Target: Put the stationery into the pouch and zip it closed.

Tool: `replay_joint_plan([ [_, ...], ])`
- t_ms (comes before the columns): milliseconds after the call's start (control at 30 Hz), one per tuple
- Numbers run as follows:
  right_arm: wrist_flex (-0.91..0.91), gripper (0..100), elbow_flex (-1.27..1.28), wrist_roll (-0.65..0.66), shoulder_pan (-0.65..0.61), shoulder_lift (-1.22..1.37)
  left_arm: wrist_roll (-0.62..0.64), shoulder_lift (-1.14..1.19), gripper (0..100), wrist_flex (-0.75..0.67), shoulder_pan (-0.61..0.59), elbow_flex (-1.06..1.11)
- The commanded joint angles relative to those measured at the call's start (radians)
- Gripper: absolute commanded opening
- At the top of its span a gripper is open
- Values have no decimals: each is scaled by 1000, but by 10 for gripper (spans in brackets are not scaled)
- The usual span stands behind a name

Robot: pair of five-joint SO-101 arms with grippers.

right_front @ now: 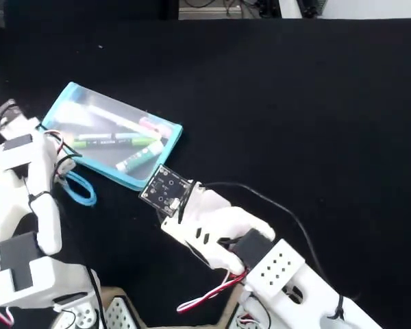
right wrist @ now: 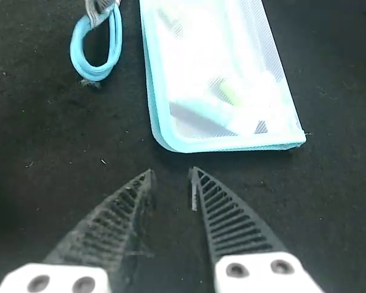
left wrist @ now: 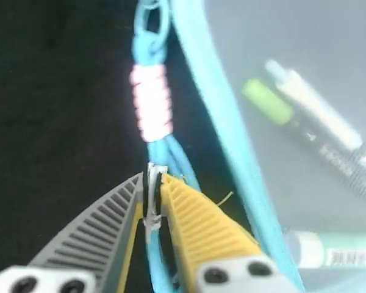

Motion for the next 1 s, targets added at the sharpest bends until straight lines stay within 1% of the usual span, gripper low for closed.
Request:
replay_joint_plan([
  [0, -15, 90, -4, -6, -8, -22, 3, 31, 30, -32, 62, -58],
  [100, -14, 90, -4, -6, -8, -22, 5, 49, 30, -6, 74, -91],
  [267, -14, 90, -2, -6, -8, -22, 0, 49, 42, 75, 38, -179],
  [333, -14, 90, -2, -6, -8, -22, 0, 51, 98, 123, 7, -239],
  [400, -14, 90, -2, -6, -8, -22, 0, 60, 178, 161, -24, -297],
  [467, -14, 90, -2, -6, -8, -22, 0, 61, 236, 164, -47, -325],
  [500, -14, 90, -2, -6, -8, -22, 0, 61, 243, 152, -53, -328],
  [633, -14, 90, -2, -6, -8, -22, 0, 75, 221, 77, -76, -320],
  [800, -14, 90, -2, -6, -8, -22, 0, 198, 212, 17, -110, -338],
  [900, -14, 90, -2, -6, -8, -22, 0, 288, 202, 34, -131, -395],
  [967, -14, 90, -2, -6, -8, -22, 0, 342, 202, 78, -140, -455],
])
